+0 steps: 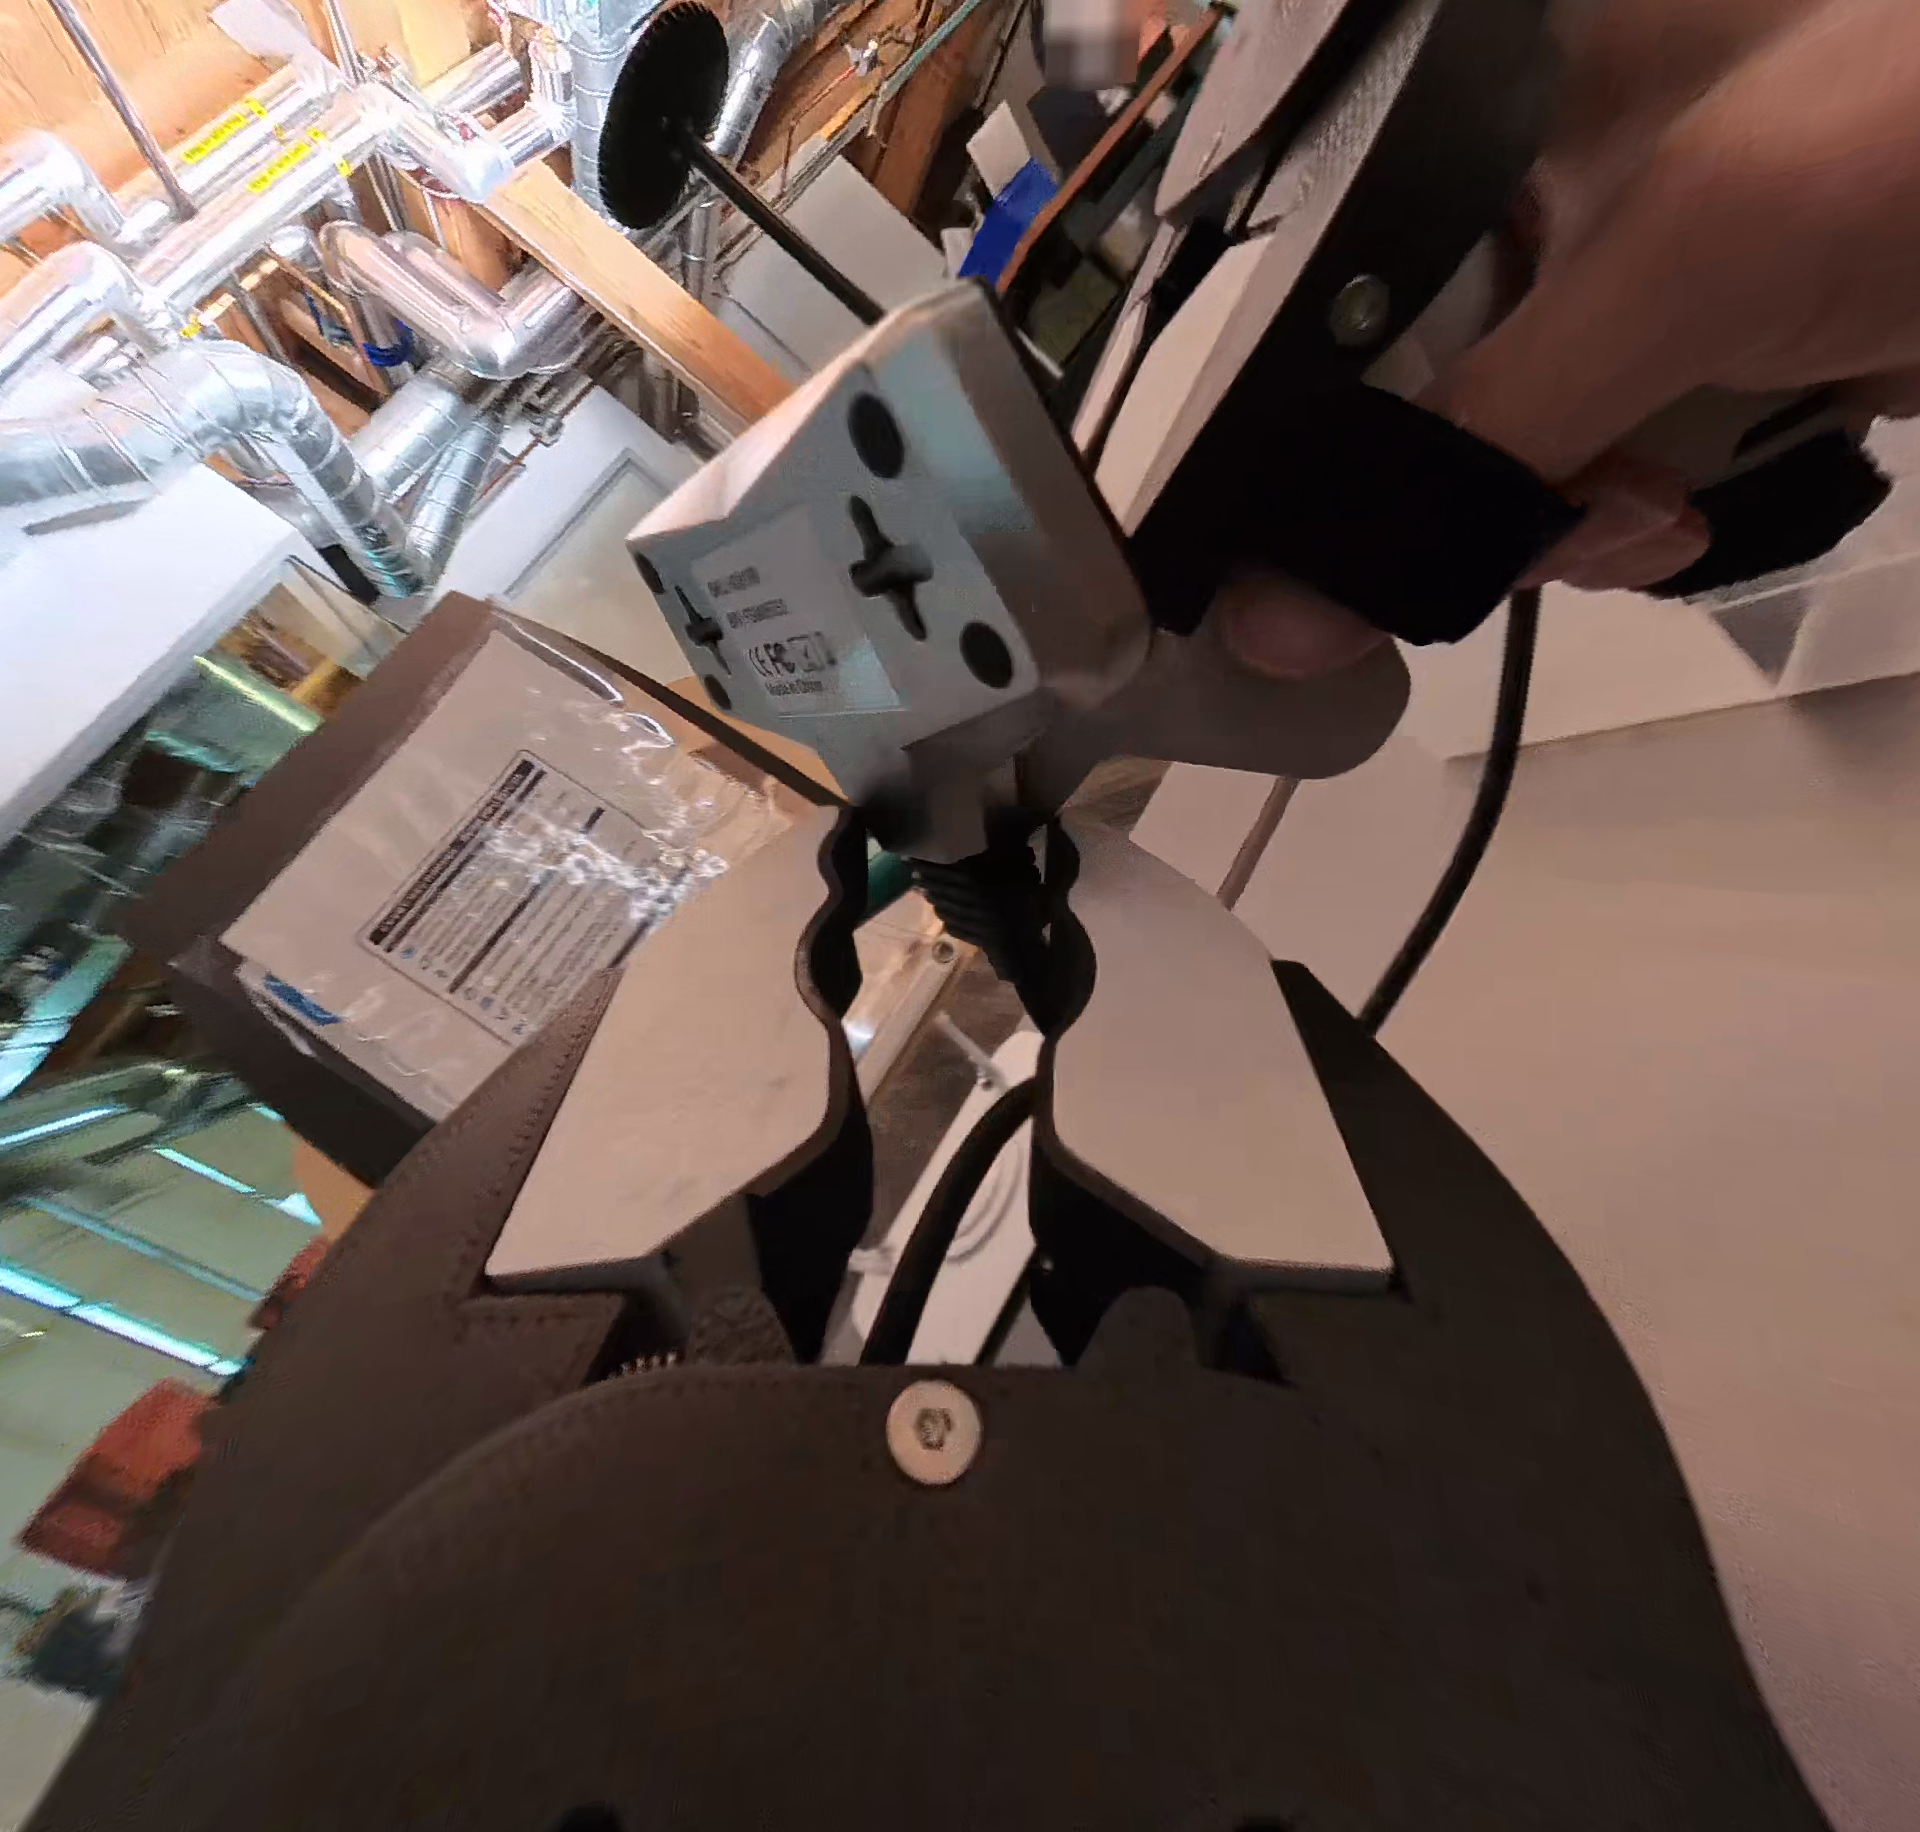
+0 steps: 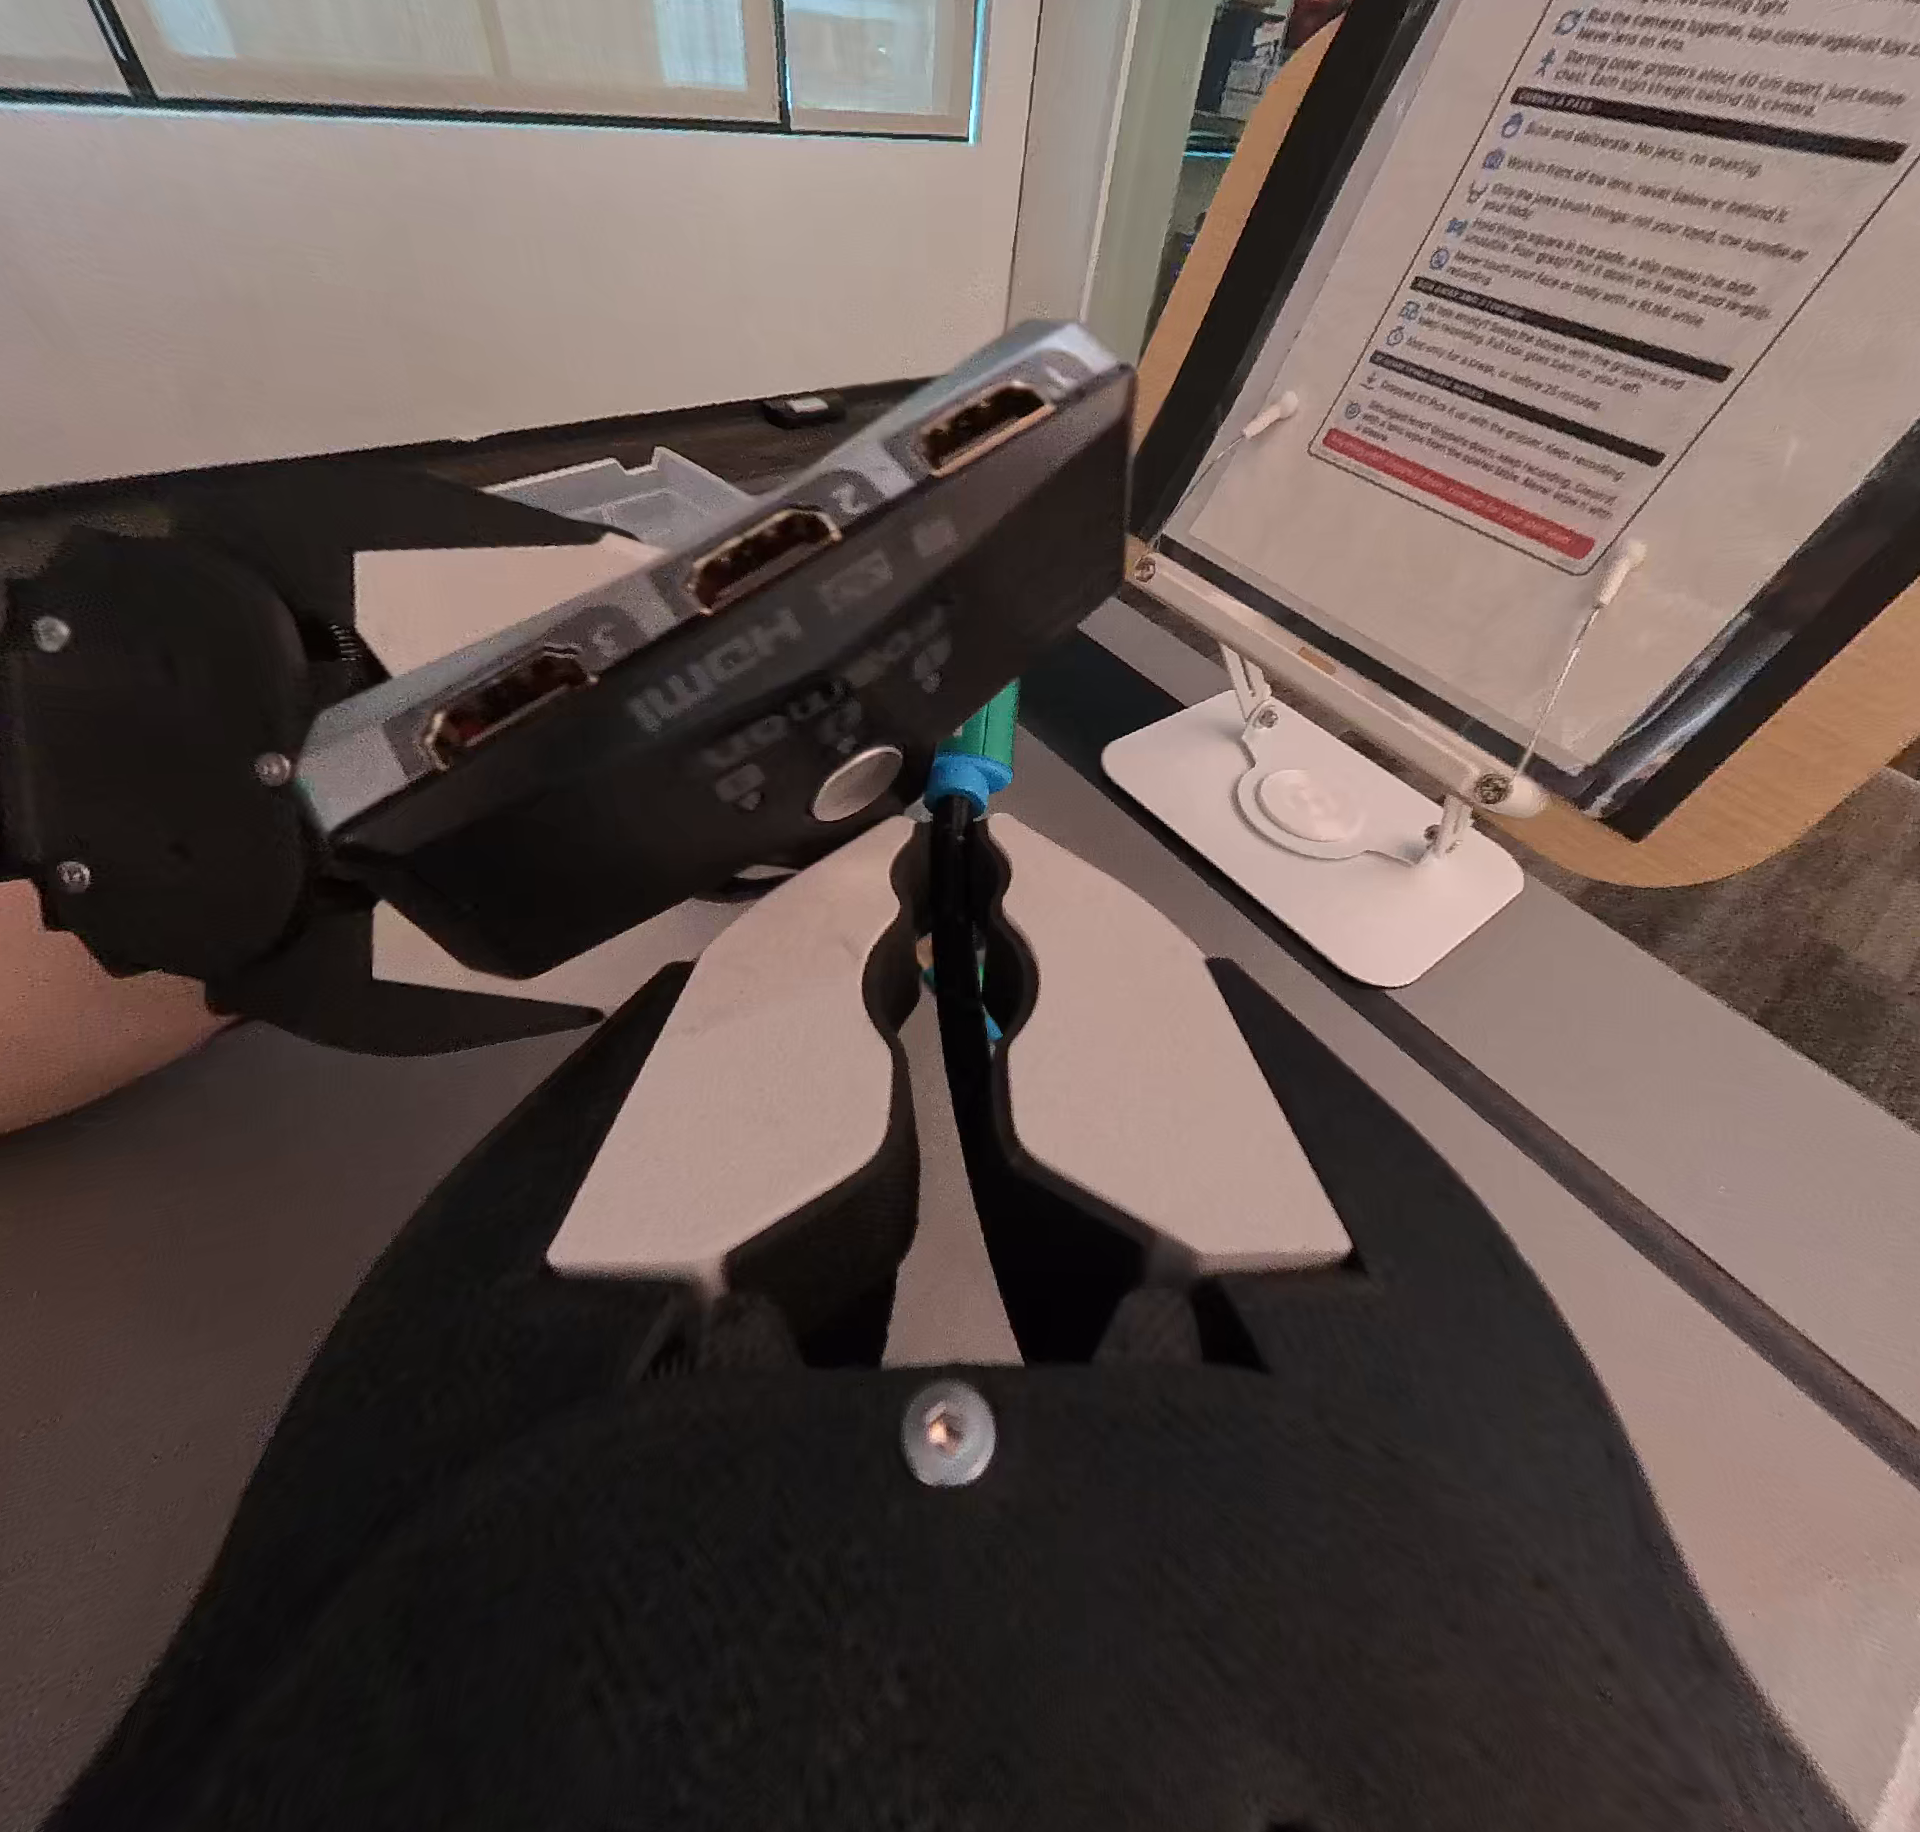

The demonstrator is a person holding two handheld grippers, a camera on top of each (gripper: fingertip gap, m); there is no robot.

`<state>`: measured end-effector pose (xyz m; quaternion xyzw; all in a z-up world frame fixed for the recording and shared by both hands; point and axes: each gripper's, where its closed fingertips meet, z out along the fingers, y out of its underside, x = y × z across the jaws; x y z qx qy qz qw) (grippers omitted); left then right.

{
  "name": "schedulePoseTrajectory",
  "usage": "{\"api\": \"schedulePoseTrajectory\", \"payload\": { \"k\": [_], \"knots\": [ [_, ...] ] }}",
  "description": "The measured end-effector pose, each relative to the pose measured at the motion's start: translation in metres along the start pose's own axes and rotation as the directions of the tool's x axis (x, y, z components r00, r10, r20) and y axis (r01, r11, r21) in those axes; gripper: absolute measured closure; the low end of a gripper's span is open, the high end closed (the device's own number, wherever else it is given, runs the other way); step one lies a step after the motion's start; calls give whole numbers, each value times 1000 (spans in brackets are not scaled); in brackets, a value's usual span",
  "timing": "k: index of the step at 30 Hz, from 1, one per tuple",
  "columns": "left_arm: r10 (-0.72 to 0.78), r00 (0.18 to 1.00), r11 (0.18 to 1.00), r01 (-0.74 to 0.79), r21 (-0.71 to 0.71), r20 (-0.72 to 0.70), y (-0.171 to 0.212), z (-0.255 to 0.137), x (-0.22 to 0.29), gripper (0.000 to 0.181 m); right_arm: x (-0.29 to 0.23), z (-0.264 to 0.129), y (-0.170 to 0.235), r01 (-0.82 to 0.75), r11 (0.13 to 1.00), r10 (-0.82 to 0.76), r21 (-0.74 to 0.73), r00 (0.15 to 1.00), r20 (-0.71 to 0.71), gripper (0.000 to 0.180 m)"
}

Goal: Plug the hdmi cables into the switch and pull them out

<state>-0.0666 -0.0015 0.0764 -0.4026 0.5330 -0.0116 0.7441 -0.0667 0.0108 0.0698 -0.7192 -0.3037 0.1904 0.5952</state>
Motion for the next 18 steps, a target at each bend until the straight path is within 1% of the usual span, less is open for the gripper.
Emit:
{"api": "schedulePoseTrajectory", "payload": {
  "k": [5,8,10,14,16,18],
  "knots": [
    [155,986,986,-151,-68,54,8,2,0,149,0,2,4,118,990,-124,-72,989,-82,172],
    [171,985,983,-168,-69,36,12,3,2,152,2,1,8,197,970,-215,-146,969,-121,172],
    [181,983,980,-179,-81,21,16,5,4,153,7,-1,8,206,963,-234,-174,959,-159,172],
    [137,990,988,-135,-69,32,17,4,-1,157,20,-6,13,158,968,-196,-194,961,-196,172],
    [100,993,994,-96,-60,57,19,1,-12,159,31,-10,16,120,973,-164,-198,961,-224,172],
    [102,990,994,-97,-58,93,22,-3,-26,162,42,-15,17,82,980,-125,-182,964,-237,172]
  ]
}}
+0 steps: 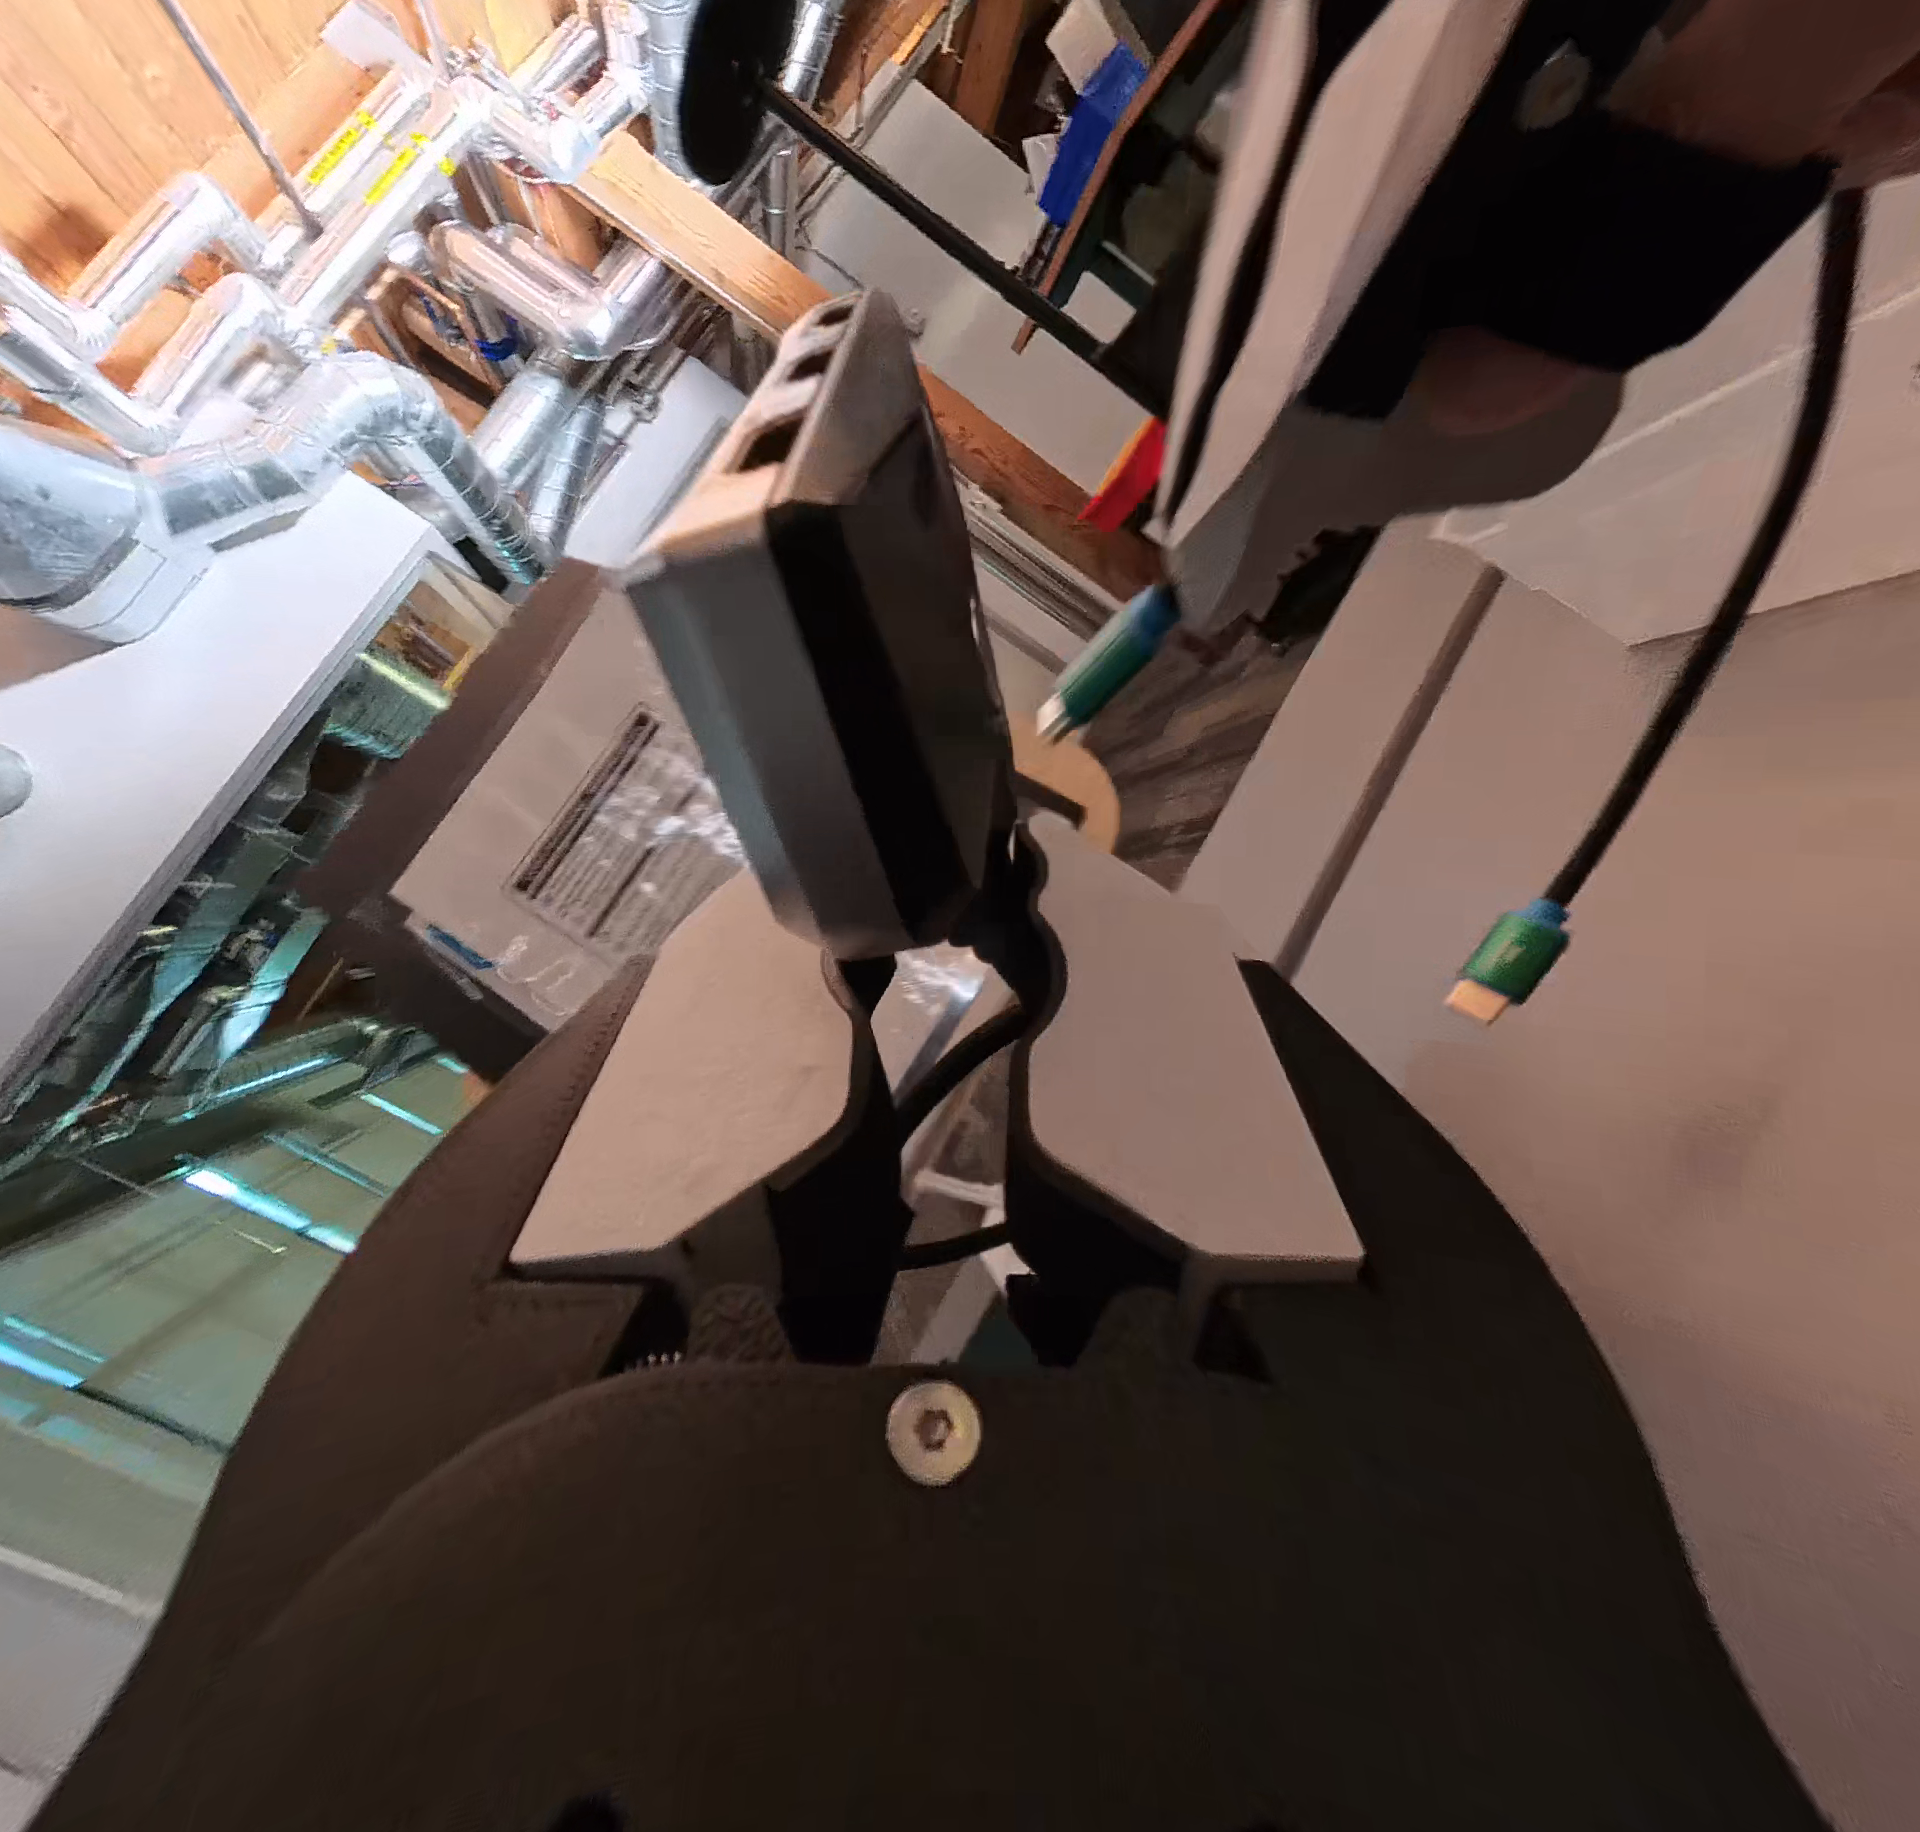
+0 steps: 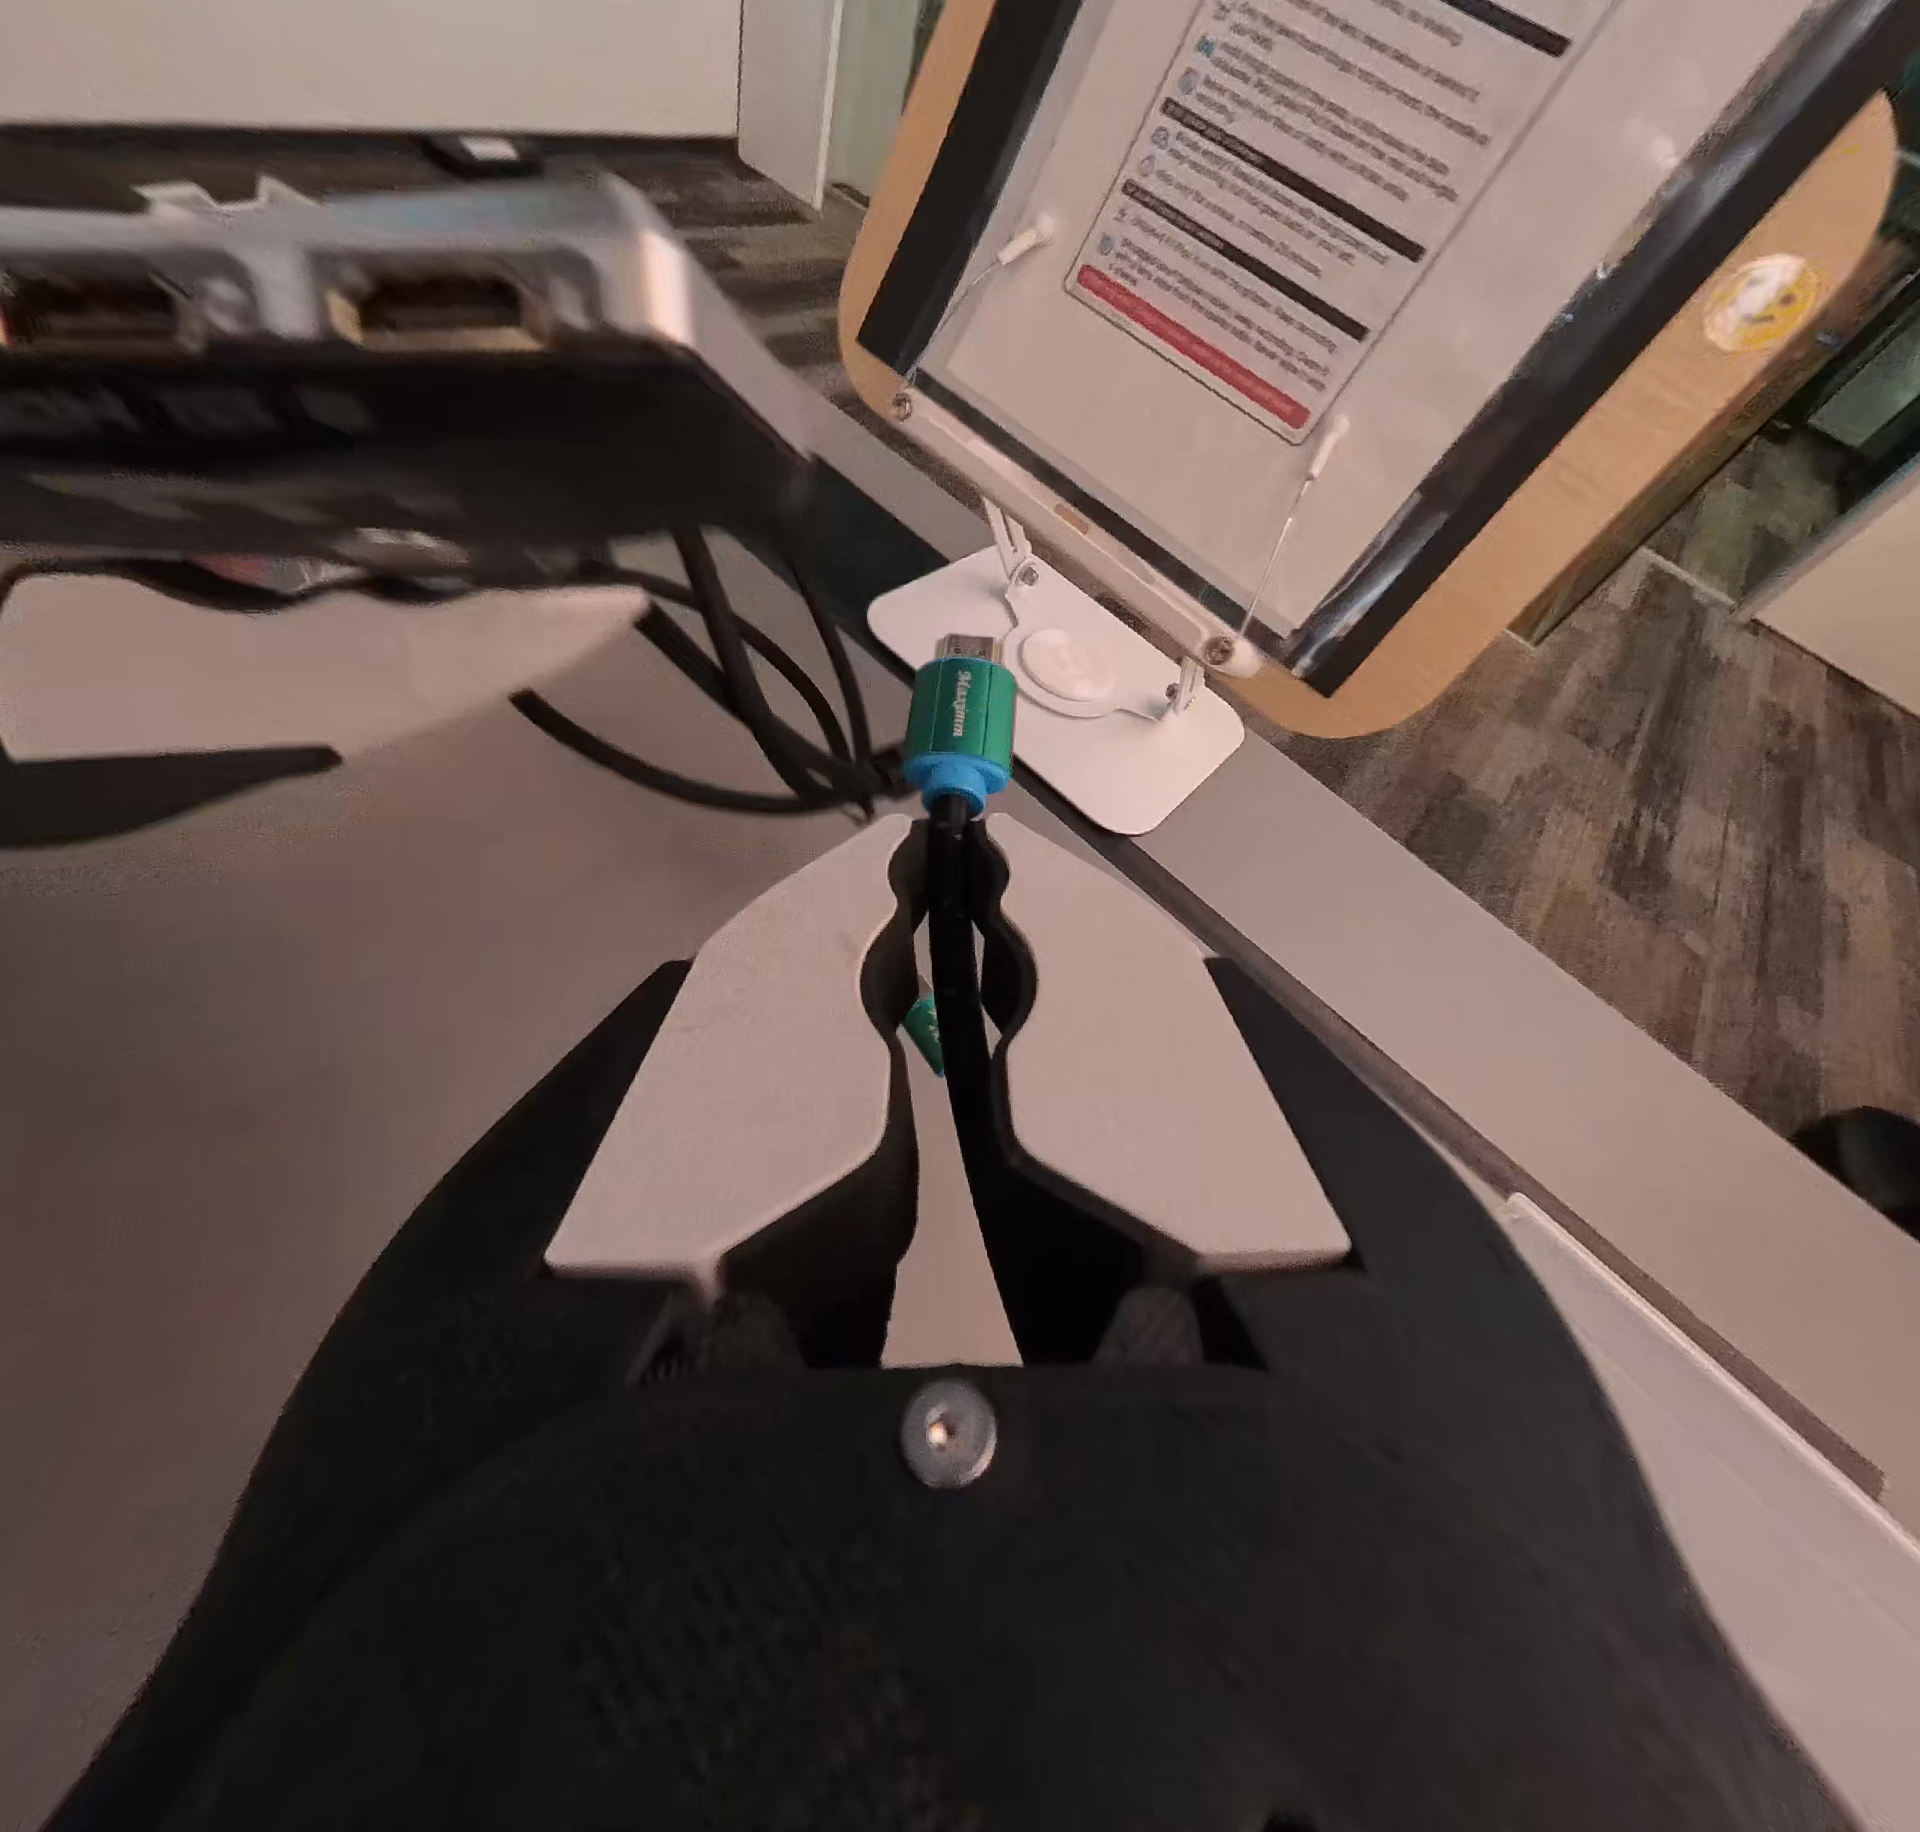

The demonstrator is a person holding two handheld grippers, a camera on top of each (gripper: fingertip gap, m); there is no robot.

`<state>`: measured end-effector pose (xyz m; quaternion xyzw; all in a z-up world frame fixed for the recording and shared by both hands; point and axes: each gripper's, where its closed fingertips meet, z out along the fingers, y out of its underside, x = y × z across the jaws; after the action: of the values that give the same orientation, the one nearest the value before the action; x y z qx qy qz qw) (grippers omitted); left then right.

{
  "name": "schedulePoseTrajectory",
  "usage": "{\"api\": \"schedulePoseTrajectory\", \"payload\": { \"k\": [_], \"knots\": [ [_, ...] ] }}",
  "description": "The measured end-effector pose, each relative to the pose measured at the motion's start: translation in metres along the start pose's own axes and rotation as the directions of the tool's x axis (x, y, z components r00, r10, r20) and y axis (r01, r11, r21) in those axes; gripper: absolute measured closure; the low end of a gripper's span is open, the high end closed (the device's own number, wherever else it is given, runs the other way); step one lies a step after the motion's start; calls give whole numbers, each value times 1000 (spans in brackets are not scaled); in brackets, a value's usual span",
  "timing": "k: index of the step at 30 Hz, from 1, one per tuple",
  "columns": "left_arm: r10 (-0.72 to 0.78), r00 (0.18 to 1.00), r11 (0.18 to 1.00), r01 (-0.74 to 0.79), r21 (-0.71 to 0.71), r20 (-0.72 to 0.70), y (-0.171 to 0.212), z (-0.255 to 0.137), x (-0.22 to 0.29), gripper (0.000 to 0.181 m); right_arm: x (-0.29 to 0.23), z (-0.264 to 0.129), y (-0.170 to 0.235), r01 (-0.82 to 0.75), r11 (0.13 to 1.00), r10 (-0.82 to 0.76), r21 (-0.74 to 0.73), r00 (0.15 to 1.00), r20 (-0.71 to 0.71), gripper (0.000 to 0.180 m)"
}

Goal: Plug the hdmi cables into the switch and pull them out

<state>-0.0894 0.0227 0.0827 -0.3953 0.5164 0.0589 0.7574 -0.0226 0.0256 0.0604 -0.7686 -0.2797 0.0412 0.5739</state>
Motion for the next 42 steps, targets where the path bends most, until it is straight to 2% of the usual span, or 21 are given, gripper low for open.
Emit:
{"api": "schedulePoseTrajectory", "payload": {
  "k": [4,6,11,15,21,26,42],
  "knots": [
    [103,992,994,-99,-50,77,21,-5,-26,164,8,-17,-10,-94,994,90,58,994,65,172],
    [159,985,986,-154,-69,70,30,-7,-32,165,6,-31,-18,-118,990,109,75,987,115,172],
    [237,972,967,-235,-94,4,46,-13,-38,165,-14,-68,-32,-69,996,58,52,979,197,173],
    [307,951,945,-310,-103,-39,55,-16,-36,165,-36,-83,-39,23,999,-27,25,983,180,173],
    [443,895,885,-446,-133,-50,60,-12,-25,165,-64,-76,-33,115,991,-105,-63,983,150,172],
    [460,887,877,-461,-136,-40,58,-11,-24,165,-73,-65,-28,90,993,-71,-83,975,210,173],
    [471,882,875,-469,-117,-15,50,-11,-23,165,-60,-52,-23,56,994,-38,-91,981,189,172]
  ]
}}
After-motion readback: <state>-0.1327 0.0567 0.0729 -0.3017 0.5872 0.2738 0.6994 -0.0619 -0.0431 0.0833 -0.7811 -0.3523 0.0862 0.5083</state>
